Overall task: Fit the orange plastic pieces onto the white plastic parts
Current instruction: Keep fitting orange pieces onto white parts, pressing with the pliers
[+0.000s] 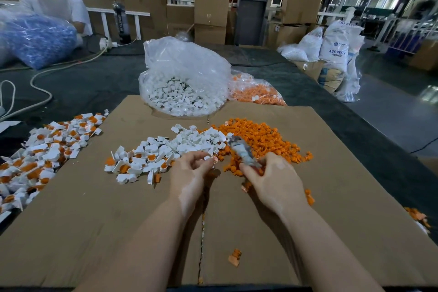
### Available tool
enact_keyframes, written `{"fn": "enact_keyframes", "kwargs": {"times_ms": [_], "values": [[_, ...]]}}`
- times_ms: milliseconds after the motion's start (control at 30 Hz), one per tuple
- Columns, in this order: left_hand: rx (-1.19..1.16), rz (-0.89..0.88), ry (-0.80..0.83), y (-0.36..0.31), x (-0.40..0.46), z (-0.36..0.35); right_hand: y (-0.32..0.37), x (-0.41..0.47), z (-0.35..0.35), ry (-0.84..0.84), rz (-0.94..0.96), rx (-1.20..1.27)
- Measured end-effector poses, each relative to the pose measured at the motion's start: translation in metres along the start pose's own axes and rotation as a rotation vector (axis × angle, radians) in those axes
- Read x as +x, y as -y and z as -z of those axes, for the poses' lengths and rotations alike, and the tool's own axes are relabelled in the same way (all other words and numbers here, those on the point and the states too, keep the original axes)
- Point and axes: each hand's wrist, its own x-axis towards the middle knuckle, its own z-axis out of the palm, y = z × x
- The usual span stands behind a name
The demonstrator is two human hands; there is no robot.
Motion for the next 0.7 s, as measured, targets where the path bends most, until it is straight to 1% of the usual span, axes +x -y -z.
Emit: {"fn": "enact_keyframes", "kwargs": {"times_ms": [67,167,367,400,433,500,567,633,700], "values": [[0.135,-0.087,0.025,0.003,-0.001,0.000,-0.010,0.004,-0.002,-0.087,0.008,-0.145],[0.277,-0.162,0.046,0.006,-0.001,-0.002,-0.022,0.009,-0.007,-0.113,0.006,-0.343],[0.384,-0.239,0.093,0.009,0.001,-0.002,-0.023,0.010,-0.010,-0.107,-0.021,-0.550],[0.394,-0.249,0.096,0.010,0.002,-0.002,-0.020,0.009,-0.010,-0.151,0.018,-0.539],[0.396,-0.257,0.098,0.010,0.002,-0.002,-0.015,0.008,-0.011,-0.217,0.097,-0.478],[0.381,-0.261,0.103,0.009,0.002,-0.002,-0.004,0.004,-0.016,-0.321,0.320,-0.253],[0.384,-0.282,0.117,0.008,0.002,-0.001,0.008,-0.003,-0.023,-0.268,0.460,-0.027],[0.410,-0.302,0.143,0.008,0.001,0.000,0.014,-0.008,-0.031,-0.256,0.525,0.094],[0.392,-0.267,0.169,0.009,0.000,0.003,0.015,-0.012,-0.037,-0.254,0.491,0.164]]}}
